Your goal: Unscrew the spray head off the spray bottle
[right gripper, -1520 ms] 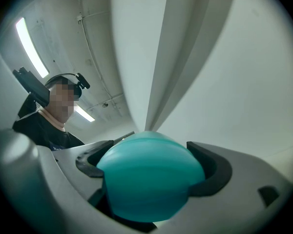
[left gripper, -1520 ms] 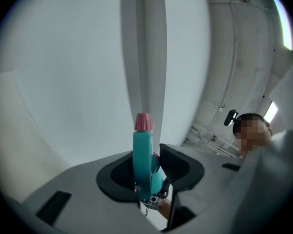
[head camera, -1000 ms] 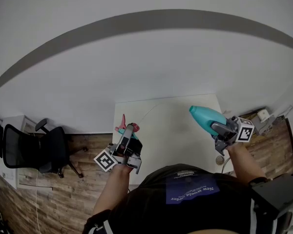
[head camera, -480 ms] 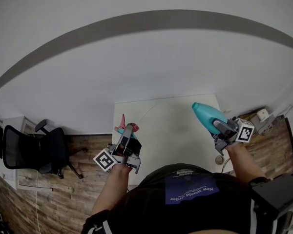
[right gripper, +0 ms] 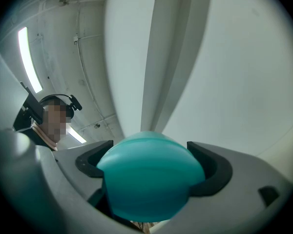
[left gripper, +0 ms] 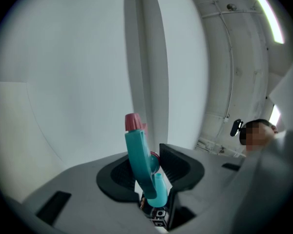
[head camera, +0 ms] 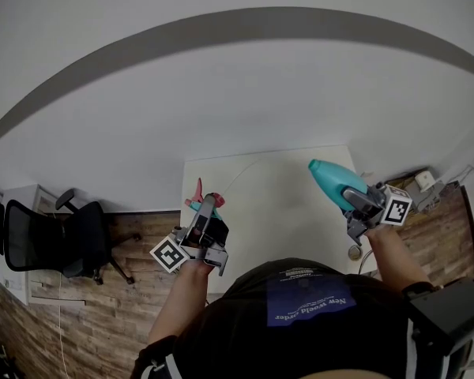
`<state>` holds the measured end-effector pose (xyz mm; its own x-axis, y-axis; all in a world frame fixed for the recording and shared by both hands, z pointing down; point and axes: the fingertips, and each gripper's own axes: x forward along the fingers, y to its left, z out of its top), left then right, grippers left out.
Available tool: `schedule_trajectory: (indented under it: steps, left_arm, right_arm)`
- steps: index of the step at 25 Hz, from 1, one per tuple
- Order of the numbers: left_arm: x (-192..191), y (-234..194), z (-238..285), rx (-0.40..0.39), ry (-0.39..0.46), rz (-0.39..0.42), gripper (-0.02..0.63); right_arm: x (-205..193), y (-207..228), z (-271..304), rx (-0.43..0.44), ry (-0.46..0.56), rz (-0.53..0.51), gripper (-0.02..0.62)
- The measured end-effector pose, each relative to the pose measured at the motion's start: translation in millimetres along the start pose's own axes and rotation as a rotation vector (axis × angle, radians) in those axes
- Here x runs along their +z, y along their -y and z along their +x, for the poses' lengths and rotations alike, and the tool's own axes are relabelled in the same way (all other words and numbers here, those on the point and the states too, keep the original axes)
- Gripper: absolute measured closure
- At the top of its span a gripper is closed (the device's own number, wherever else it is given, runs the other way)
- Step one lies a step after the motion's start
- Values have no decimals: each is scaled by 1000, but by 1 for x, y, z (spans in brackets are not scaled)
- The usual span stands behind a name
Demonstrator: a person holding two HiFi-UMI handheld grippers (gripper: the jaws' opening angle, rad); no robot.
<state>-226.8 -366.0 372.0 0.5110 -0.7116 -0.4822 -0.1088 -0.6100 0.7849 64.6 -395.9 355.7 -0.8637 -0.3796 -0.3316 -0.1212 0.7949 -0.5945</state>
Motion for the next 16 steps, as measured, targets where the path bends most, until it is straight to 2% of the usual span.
schedule_trajectory:
  steps: [16]
  left_arm:
    - [-1,2,1,-1,-6,6,470]
  right_arm:
    - [0,3,-1,3,2,-6,130]
